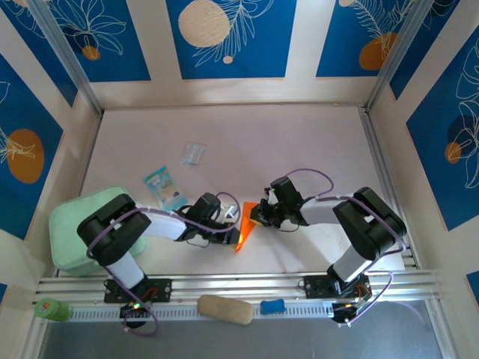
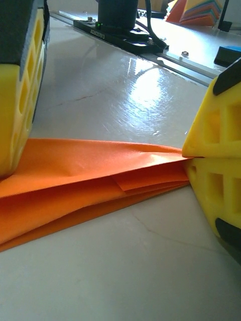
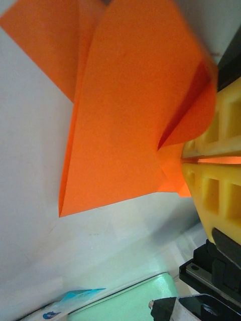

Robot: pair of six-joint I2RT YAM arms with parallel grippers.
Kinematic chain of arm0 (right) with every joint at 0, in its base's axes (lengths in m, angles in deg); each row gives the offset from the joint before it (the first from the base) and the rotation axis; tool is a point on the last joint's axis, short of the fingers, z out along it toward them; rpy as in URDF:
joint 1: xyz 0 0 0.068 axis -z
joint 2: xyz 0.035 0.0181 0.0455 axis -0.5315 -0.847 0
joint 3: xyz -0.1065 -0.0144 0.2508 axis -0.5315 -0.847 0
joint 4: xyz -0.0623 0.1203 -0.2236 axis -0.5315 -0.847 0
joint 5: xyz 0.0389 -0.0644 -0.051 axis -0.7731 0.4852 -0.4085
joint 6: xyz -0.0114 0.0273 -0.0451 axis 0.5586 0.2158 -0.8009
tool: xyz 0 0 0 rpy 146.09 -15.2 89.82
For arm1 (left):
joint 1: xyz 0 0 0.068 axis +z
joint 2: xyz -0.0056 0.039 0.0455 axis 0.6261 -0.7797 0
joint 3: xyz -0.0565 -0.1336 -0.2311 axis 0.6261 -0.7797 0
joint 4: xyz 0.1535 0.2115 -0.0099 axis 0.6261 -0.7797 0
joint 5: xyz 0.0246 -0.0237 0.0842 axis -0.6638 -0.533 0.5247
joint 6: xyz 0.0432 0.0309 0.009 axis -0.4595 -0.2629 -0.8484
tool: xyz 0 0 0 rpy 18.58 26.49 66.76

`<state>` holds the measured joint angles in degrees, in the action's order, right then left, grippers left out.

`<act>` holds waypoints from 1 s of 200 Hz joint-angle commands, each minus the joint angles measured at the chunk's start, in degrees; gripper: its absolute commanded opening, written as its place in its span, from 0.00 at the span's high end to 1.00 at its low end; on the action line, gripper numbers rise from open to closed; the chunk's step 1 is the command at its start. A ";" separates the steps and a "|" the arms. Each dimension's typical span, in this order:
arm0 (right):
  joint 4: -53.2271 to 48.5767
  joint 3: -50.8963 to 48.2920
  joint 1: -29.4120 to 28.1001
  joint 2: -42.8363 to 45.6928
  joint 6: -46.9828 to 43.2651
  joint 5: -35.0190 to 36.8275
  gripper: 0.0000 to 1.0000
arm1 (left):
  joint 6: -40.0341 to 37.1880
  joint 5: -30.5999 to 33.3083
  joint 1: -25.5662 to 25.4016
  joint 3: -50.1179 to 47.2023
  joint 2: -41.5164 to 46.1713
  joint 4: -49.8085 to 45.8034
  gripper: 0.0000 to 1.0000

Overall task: Fold a paper plane with a square sheet of paper (pick it up from the middle)
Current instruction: Perform the fifth fold on the wing at the bottom-center of the table.

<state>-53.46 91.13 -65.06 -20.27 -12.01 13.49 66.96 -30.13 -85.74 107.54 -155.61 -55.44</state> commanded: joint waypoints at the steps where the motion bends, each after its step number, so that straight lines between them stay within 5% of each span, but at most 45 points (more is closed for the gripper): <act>1: -3.40 -0.90 0.51 -0.65 -1.25 3.45 0.88 | -0.45 -1.08 -0.30 -1.90 0.42 -5.92 1.00; 19: -3.29 -0.92 0.50 -0.61 -1.20 3.49 0.88 | -0.83 -0.37 -0.35 -1.48 0.52 -6.99 0.88; 54: -3.35 -0.94 0.61 -0.64 -1.33 3.33 0.88 | -1.15 1.53 -0.35 -1.32 2.50 -8.26 0.86; 108: -3.09 -0.92 0.60 -0.76 -1.36 3.08 0.88 | -2.62 7.44 0.04 1.97 6.27 -12.67 0.55; 152: -2.82 -1.03 0.61 -0.95 -1.24 2.83 0.88 | -2.20 6.80 0.07 7.42 0.12 -11.94 0.54; 200: -3.52 -1.05 0.78 -0.36 -1.41 3.00 0.88 | -2.17 7.00 0.11 8.18 -4.43 -12.39 0.69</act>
<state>-53.22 91.13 -64.97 -20.27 -12.05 14.05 66.65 -26.54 -84.96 115.27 -155.02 -71.09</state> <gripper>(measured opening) 0.117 0.342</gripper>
